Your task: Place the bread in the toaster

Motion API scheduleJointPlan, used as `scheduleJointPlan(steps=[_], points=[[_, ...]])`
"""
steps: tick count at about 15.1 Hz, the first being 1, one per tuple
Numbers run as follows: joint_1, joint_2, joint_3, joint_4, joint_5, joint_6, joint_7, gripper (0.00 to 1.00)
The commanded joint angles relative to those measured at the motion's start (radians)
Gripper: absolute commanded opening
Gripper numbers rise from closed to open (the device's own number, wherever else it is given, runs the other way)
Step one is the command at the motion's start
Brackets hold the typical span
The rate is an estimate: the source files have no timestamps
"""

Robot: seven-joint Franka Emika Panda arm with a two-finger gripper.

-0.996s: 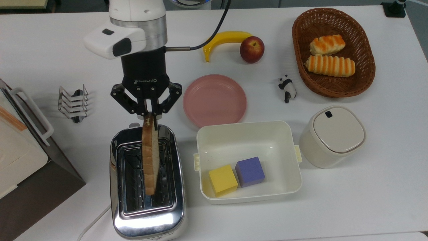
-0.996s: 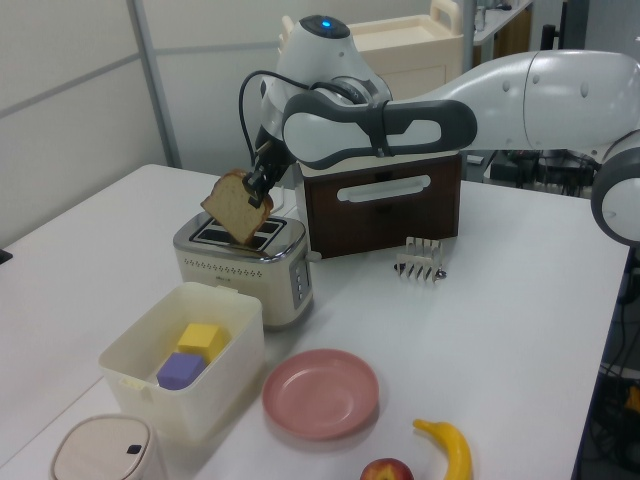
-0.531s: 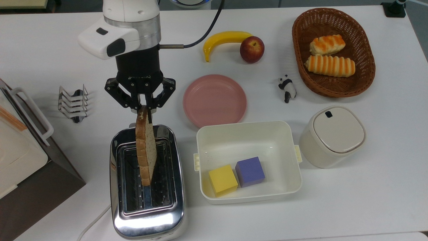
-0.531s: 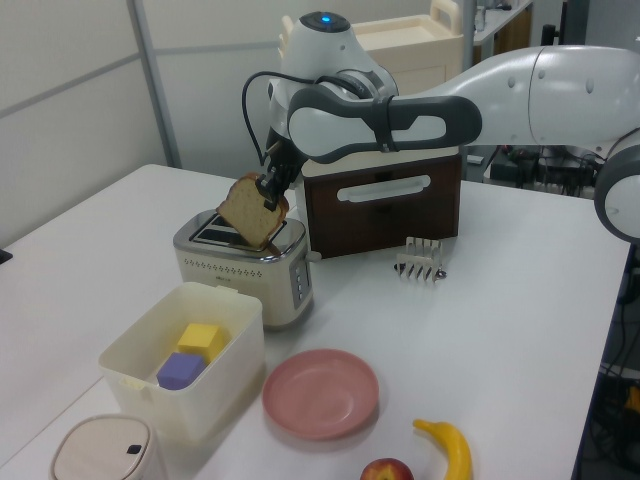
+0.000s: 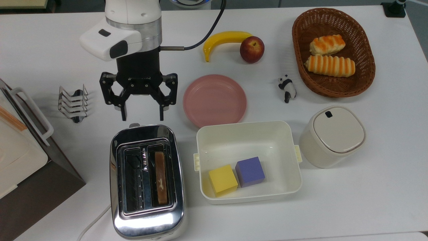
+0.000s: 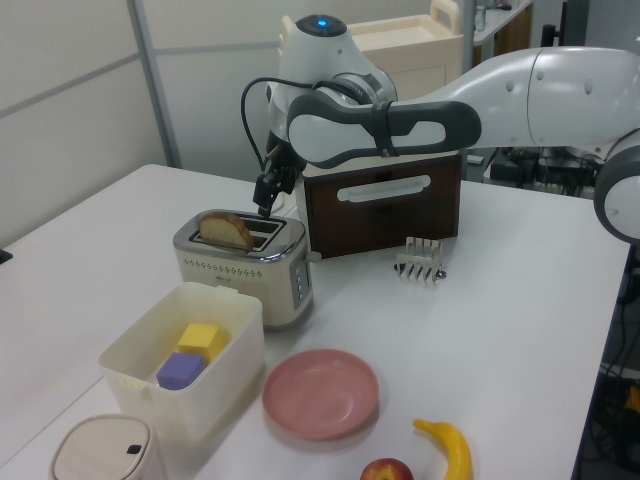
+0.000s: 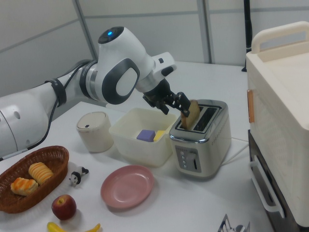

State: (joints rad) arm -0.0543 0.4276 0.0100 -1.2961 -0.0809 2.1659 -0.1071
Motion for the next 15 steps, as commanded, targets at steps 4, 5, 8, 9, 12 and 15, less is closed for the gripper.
scheduleJointPlan(steps=[4,5,8,9,12,15], points=[[0.027,-0.04,0.001,-0.026,-0.023,-0.079,0.018,1.0],[0.031,-0.047,0.001,-0.026,-0.025,-0.157,0.018,1.0],[0.065,-0.113,-0.002,-0.046,-0.045,-0.413,0.02,1.0],[0.068,-0.157,0.002,-0.072,-0.043,-0.501,0.021,1.0],[0.063,-0.263,0.002,-0.15,-0.039,-0.557,0.021,1.0],[0.036,-0.309,-0.008,-0.155,-0.03,-0.665,0.021,1.0]])
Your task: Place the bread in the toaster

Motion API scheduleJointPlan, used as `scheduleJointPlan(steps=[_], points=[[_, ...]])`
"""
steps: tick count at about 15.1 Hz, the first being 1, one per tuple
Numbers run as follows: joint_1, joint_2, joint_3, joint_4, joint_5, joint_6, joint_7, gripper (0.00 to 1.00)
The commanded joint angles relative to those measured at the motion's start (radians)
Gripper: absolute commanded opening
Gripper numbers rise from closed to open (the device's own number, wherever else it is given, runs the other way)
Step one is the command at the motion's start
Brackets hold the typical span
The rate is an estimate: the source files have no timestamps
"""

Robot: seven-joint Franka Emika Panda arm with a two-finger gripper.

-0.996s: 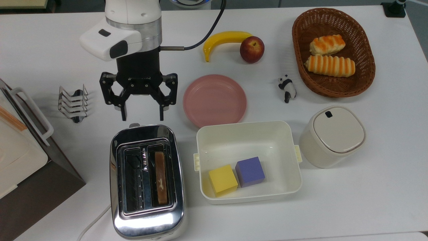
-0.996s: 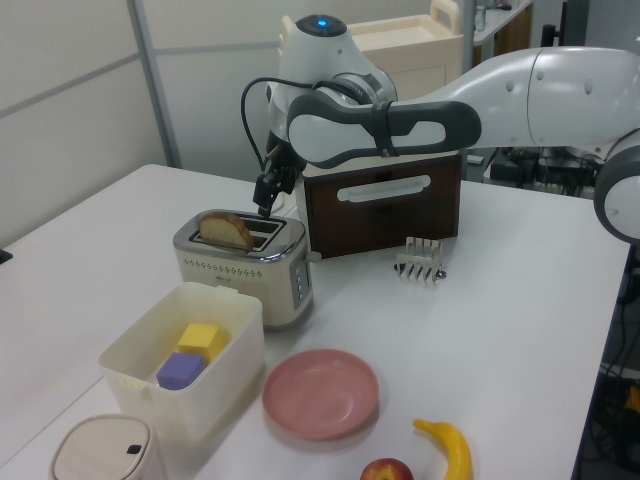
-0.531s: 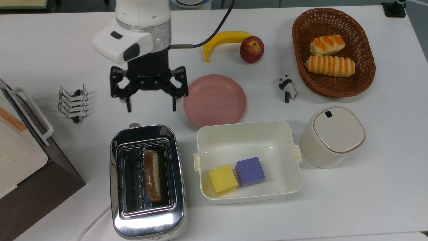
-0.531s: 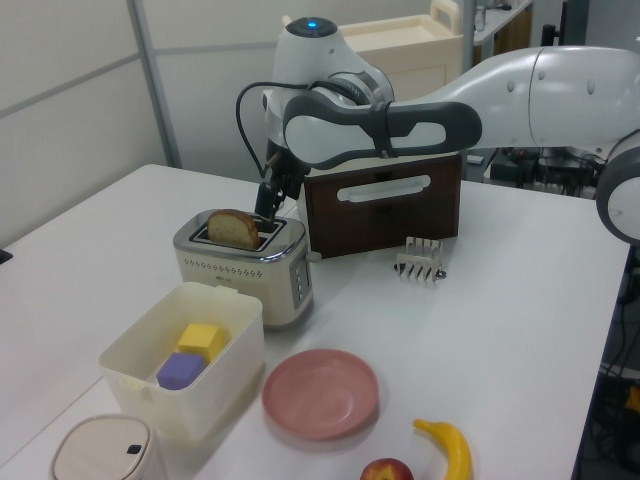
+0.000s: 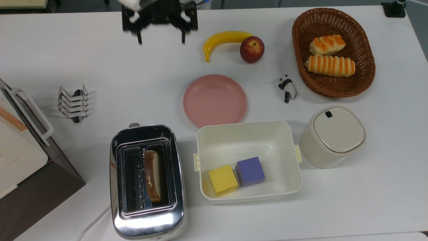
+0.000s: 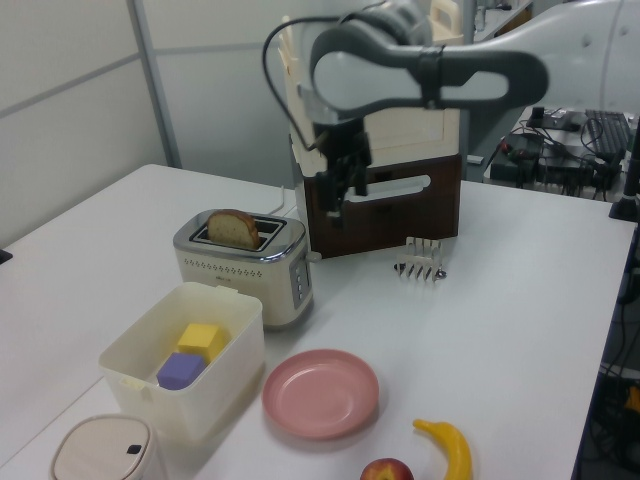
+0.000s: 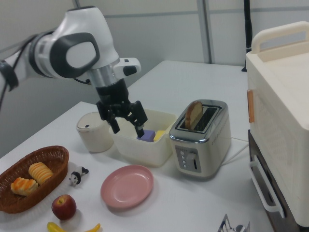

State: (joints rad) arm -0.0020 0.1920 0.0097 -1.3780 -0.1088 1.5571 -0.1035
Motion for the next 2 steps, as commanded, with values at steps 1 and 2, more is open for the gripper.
scheduleJointPlan(steps=[1,2], points=[[-0.018,-0.083,-0.008,-0.073,0.0,-0.055,0.019,1.0],[-0.022,-0.083,-0.008,-0.07,0.006,-0.054,0.018,1.0]])
